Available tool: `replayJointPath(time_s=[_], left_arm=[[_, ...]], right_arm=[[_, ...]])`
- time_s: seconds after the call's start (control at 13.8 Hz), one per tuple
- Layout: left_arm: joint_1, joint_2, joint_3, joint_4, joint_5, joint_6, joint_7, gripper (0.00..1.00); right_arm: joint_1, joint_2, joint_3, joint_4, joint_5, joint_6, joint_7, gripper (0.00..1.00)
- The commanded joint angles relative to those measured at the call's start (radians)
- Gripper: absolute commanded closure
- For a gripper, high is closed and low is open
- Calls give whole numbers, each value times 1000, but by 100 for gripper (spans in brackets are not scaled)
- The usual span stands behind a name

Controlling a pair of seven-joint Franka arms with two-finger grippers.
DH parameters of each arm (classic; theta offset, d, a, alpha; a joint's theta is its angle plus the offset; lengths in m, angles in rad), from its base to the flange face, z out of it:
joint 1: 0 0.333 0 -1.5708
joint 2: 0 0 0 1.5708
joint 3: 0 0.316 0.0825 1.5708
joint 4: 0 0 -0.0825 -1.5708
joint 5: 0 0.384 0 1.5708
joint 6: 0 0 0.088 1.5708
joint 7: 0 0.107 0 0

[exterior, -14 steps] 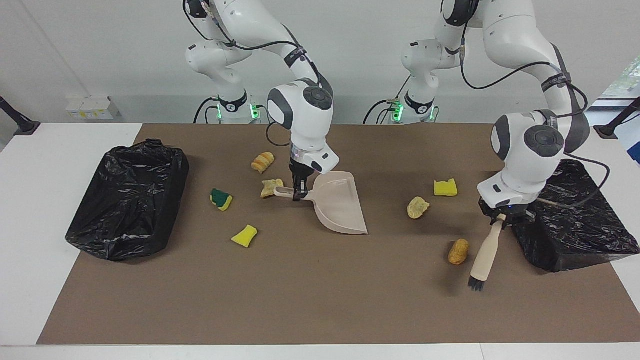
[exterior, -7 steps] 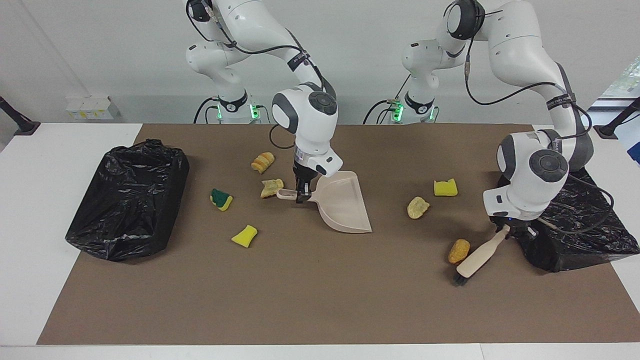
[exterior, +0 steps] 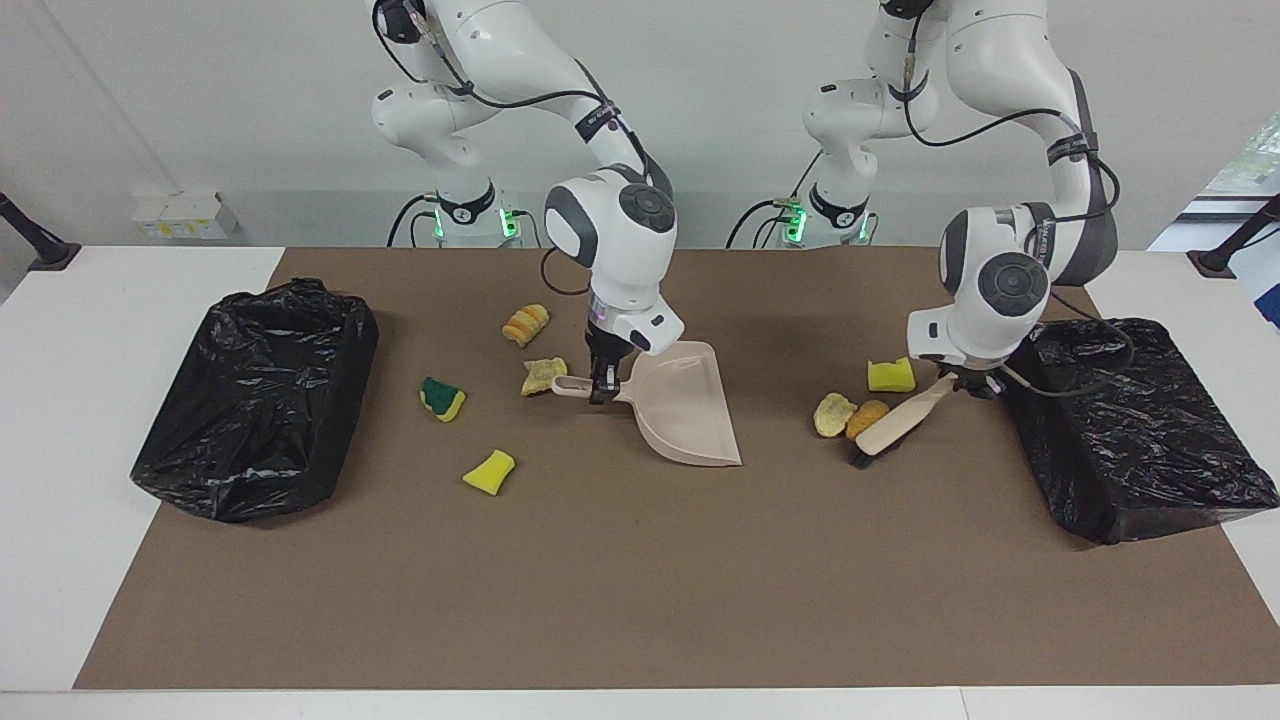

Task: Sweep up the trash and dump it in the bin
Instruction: 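Sweep the bread and sponge pieces with the brush toward the dustpan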

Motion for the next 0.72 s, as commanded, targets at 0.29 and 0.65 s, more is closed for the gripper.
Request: replayJointPath(time_s=[0.29,0.65], left_arm=[[-157,-146,5,-109,-80,-47,-461,100],[-144,-234,10,-123,-80,-175,-719,100]], right_arm=[[-2,15,3,15,-22,-41,31,100],[-5,15,3,14,-22,-45,29,100]])
